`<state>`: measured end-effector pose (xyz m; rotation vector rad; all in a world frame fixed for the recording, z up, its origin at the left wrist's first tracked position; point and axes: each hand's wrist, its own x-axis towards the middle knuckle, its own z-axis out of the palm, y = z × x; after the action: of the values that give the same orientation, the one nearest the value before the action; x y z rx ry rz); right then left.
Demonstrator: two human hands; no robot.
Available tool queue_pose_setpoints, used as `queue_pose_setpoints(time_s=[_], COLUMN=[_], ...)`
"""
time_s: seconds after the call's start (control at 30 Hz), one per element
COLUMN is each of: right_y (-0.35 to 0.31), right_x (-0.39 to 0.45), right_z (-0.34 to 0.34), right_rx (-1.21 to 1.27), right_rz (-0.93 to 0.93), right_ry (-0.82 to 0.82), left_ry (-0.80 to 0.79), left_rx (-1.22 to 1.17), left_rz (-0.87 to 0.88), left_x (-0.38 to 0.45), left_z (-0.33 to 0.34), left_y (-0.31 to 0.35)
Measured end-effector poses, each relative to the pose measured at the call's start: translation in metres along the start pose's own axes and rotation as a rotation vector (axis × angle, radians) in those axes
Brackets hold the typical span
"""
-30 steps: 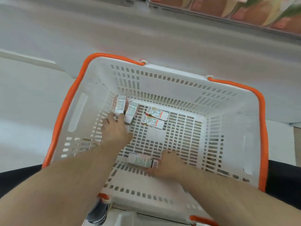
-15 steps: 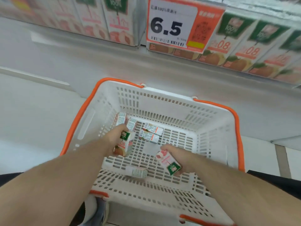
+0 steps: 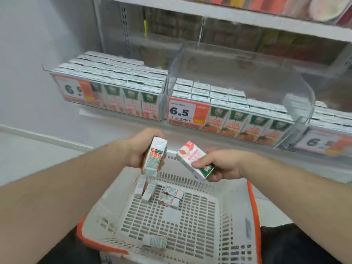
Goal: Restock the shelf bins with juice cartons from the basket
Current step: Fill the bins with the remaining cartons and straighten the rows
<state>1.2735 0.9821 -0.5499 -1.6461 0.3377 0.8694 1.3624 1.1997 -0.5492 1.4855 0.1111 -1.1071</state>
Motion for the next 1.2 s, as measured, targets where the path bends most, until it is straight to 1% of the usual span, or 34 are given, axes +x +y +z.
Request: queue_pose_setpoints(time_s=[0.07,0.1,0.13,0.17,0.23,0.27,0.33,0.37,0.43,0.5,0.6,0.63,0.73,0.83,0.9,0.97,1.03,1.07,1.13,1.2], right_y=[-0.016,-0.022,-0.028,-0.035,-0.044,-0.048,-0.052,-0.053,-0.055,-0.057,-0.058,-0.058,-0.056,-0.056,-0.059,-0.067,-0.078,-0.085,-0.104,-0.129], right_x=[-0.014,-0.017,-0.020,-0.022,-0.026,-0.029,-0.037,-0.039,-0.042,-0.043,-0.040,-0.039,-0.037,-0.037,-0.038,-0.038,-0.032,-0.028,-0.021,-0.016], right_z=[-0.004,-0.005,-0.004,-0.002,0.005,0.010,0.019,0.022,0.025,0.028,0.032,0.032,0.033,0.039,0.046,0.056,0.064,0.068,0.074,0.072], right_rx=[-0.008,-0.024,-0.067,-0.143,-0.318,-0.403,-0.580,-0.638,-0.683,-0.672,-0.564,-0.520,-0.449,-0.449,-0.445,-0.446,-0.461,-0.476,-0.488,-0.408], right_rz=[-0.092,-0.142,-0.201,-0.270,-0.391,-0.438,-0.531,-0.572,-0.638,-0.720,-0.866,-0.888,-0.963,-1.036,-1.029,-0.969,-0.928,-0.929,-0.952,-0.920], right_ry=[-0.010,0.035,0.134,0.272,0.559,0.662,0.755,0.773,0.793,0.803,0.792,0.792,0.809,0.881,0.913,0.861,0.829,0.848,0.938,0.969], left_ry=[0.040,0.078,0.124,0.170,0.237,0.249,0.259,0.253,0.222,0.210,0.251,0.274,0.336,0.458,0.554,0.623,0.655,0.654,0.651,0.663], left_rx=[0.110,0.172,0.238,0.324,0.585,0.743,1.010,1.069,1.097,1.087,0.912,0.903,0.957,1.085,1.165,1.210,1.224,1.214,1.121,0.921], left_rz=[0.042,0.077,0.128,0.195,0.310,0.350,0.423,0.457,0.543,0.679,0.824,0.861,0.940,1.003,1.049,1.110,1.200,1.242,1.265,1.217], left_x=[-0.017,-0.024,-0.027,-0.029,-0.033,-0.036,-0.040,-0.041,-0.042,-0.039,-0.035,-0.035,-0.037,-0.045,-0.055,-0.065,-0.073,-0.075,-0.076,-0.075], left_z=[-0.001,-0.001,-0.002,-0.002,-0.001,0.001,0.006,0.007,0.013,0.019,0.021,0.020,0.012,0.003,-0.001,-0.003,-0.001,-0.001,-0.003,-0.011], left_y=[0.019,0.024,0.027,0.028,0.027,0.027,0.027,0.026,0.025,0.022,0.023,0.025,0.030,0.035,0.038,0.040,0.040,0.039,0.041,0.048])
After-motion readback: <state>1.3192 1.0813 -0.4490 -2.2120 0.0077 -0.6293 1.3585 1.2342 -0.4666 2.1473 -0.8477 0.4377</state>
